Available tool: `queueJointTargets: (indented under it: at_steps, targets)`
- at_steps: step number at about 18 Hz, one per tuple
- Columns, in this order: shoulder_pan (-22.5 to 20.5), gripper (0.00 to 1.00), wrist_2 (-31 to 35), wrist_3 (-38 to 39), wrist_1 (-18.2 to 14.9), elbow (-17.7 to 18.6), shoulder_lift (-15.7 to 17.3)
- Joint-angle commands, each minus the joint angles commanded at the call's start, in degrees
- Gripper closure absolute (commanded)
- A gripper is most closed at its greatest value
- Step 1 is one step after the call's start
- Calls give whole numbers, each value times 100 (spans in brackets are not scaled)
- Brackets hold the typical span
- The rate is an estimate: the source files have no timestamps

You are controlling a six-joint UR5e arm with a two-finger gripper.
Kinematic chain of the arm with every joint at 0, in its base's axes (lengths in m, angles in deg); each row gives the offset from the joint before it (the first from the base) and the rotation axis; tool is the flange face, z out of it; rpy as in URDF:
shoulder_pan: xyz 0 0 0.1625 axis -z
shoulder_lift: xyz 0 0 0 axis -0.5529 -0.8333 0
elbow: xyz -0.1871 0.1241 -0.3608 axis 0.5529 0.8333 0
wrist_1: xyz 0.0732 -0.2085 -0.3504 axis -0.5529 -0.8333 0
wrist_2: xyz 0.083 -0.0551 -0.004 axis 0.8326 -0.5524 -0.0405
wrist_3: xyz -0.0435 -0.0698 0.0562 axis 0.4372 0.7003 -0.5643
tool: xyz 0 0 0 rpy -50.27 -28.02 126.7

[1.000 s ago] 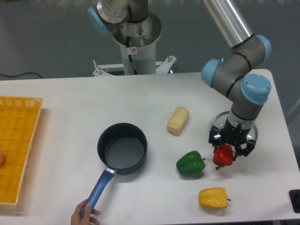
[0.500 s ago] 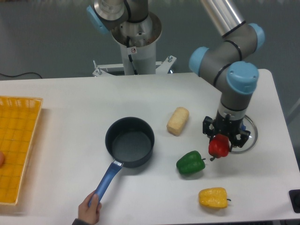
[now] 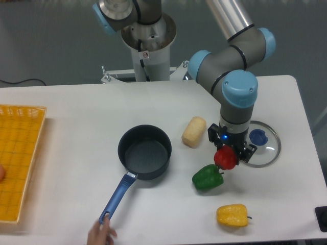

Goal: Pick up the red pepper
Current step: 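Lift the grasped red pepper up off the table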

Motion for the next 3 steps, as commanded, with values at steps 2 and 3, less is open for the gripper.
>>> queueJointTargets:
  at_steps: [2, 3]
  targets:
    - [9, 48, 79, -88, -9, -17, -9]
    - [9, 48, 89, -89, -9, -26, -9]
